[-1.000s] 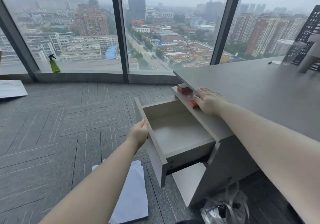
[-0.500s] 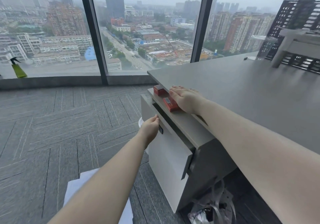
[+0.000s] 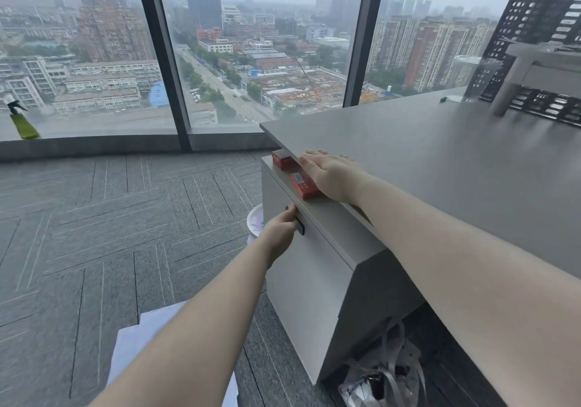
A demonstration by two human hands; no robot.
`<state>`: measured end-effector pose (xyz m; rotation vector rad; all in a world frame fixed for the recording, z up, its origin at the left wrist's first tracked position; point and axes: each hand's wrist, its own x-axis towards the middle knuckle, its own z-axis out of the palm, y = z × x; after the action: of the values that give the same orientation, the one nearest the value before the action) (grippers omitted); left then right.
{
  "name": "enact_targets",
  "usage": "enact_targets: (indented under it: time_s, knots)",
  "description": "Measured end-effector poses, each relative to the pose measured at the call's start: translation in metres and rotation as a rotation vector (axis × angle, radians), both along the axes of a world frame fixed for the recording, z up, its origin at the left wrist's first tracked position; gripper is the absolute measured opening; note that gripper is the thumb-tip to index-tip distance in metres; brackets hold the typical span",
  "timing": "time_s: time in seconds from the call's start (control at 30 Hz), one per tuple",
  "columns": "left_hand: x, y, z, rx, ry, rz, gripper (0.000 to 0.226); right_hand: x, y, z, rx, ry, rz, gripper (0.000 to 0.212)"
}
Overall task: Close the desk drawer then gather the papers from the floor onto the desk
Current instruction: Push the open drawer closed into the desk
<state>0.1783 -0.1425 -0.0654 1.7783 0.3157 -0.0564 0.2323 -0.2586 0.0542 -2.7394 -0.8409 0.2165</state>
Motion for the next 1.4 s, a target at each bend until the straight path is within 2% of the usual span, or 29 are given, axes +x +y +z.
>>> enact_targets:
  time_s: [0.1,0.17,0.33,0.43,0.63,0.73,0.8,0.87,0.93,1.1,1.27,1.4]
  knots:
    - [-0.001,0.014,-0.013,0.502,0.05,-0.086,0.07,-0.001,-0.001,0.0,-0.001,0.001,0.004,0.057]
    - [-0.001,0.02,-0.017,0.696,0.009,-0.05,0.069,0.0,-0.001,0.0,0.003,0.001,0.012,0.058]
    - [0.015,0.013,-0.025,0.771,-0.075,0.092,0.044,0.005,0.002,-0.001,-0.009,-0.01,0.016,0.059]
    - [0.023,0.015,-0.03,0.88,-0.149,0.11,0.032,0.012,0.007,-0.002,-0.031,-0.023,0.025,0.058]
    - [0.03,0.022,-0.043,0.939,-0.335,0.123,0.023,0.015,0.008,-0.003,-0.028,-0.036,0.034,0.06]
    - [0.03,0.021,-0.05,0.941,-0.344,0.152,0.026,0.015,0.008,-0.003,-0.033,-0.046,0.039,0.061]
    - [0.033,0.022,-0.05,0.848,-0.299,0.177,0.029,0.015,0.008,-0.003,-0.033,-0.049,0.038,0.061]
    - [0.037,0.026,-0.048,0.67,-0.238,0.197,0.03,0.015,0.008,-0.003,-0.035,-0.053,0.036,0.061]
    - [0.041,0.029,-0.047,0.596,-0.207,0.187,0.031,0.014,0.008,-0.002,-0.038,-0.056,0.037,0.06]
    - [0.043,0.029,-0.046,0.658,-0.194,0.168,0.031,0.013,0.007,-0.001,-0.029,-0.058,0.039,0.058]
    - [0.039,0.026,-0.044,0.816,-0.221,0.115,0.027,0.011,0.007,0.0,-0.033,-0.075,0.046,0.058]
    - [0.041,0.028,-0.045,0.828,-0.24,0.121,0.023,0.01,0.006,0.0,-0.033,-0.071,0.044,0.058]
